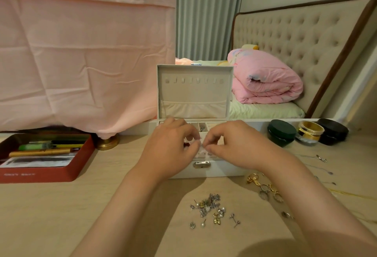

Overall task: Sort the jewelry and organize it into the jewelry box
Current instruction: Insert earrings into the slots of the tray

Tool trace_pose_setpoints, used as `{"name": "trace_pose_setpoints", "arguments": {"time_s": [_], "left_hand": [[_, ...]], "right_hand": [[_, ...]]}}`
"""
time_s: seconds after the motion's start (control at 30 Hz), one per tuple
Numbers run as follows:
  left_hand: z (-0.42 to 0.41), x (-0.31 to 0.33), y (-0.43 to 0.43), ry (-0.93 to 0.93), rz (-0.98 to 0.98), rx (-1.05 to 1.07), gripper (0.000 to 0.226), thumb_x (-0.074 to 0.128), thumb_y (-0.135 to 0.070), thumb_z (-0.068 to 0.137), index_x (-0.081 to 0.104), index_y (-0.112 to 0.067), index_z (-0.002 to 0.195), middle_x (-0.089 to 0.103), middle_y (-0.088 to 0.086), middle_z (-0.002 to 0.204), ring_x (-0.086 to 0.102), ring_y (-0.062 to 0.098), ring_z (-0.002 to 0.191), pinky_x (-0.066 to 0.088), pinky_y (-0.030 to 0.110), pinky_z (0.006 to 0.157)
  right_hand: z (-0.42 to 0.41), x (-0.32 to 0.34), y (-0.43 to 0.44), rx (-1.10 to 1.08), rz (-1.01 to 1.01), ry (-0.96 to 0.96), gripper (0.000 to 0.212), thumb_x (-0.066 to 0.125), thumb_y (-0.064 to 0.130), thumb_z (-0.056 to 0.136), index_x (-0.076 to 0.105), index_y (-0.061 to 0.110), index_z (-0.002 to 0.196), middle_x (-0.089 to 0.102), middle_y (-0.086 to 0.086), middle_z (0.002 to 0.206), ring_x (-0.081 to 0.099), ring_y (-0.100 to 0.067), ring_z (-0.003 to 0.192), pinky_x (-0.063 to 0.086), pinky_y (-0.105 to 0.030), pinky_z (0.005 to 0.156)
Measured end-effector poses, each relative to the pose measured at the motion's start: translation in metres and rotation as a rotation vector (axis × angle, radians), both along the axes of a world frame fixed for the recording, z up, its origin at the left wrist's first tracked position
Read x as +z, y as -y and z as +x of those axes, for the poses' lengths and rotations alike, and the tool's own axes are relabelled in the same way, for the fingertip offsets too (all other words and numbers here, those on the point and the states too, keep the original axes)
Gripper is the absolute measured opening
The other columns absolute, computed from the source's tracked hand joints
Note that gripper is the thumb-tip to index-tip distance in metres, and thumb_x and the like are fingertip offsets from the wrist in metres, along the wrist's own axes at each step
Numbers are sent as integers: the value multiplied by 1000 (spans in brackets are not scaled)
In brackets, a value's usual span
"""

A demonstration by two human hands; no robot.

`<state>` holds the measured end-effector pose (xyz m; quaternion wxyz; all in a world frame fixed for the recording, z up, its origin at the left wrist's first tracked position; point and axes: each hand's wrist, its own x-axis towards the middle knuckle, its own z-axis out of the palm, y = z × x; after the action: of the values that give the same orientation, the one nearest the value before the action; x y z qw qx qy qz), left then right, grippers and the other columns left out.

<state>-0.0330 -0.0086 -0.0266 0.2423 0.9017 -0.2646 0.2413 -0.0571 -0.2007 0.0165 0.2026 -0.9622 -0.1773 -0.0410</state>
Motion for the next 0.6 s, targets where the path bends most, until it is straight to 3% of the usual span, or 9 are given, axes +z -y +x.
{"name": "trace_pose_setpoints", "arguments": {"time_s": [0.07,0.2,0.37,0.47,0.6], "left_hand": [[-16,3,1,-55,15,-40,14,54,-42,84,64,-33,86,56,-17,76,48,4,79,40,28,68],[-41,-3,-3,-188,141,-52,4,57,-39,86,58,-35,87,57,-17,72,51,-1,69,36,25,59],[-59,-19,-19,-338,208,-30,7,54,-37,85,59,-36,90,63,-17,79,56,3,75,42,22,63],[-65,-27,-25,-429,213,-29,13,53,-37,81,62,-35,91,64,-16,80,57,3,75,43,20,63],[-66,-32,-23,-458,195,-49,19,53,-35,78,64,-34,93,66,-17,82,59,4,77,48,24,67]], "right_hand": [[-15,-1,2,53,-44,-139,9,75,29,88,77,35,93,71,16,88,57,12,64,40,-7,57],[-40,-11,-3,103,-127,-315,12,83,27,81,78,34,90,69,19,77,64,6,71,46,-11,64],[-60,-27,-22,191,-216,-385,19,84,28,76,79,31,95,70,19,74,63,4,67,53,-18,67],[-63,-33,-27,223,-271,-360,20,82,31,77,79,32,97,63,21,68,58,4,64,48,-18,63],[-62,-35,-29,251,-293,-315,14,79,31,79,80,31,94,65,21,71,62,1,73,54,-24,71]]}}
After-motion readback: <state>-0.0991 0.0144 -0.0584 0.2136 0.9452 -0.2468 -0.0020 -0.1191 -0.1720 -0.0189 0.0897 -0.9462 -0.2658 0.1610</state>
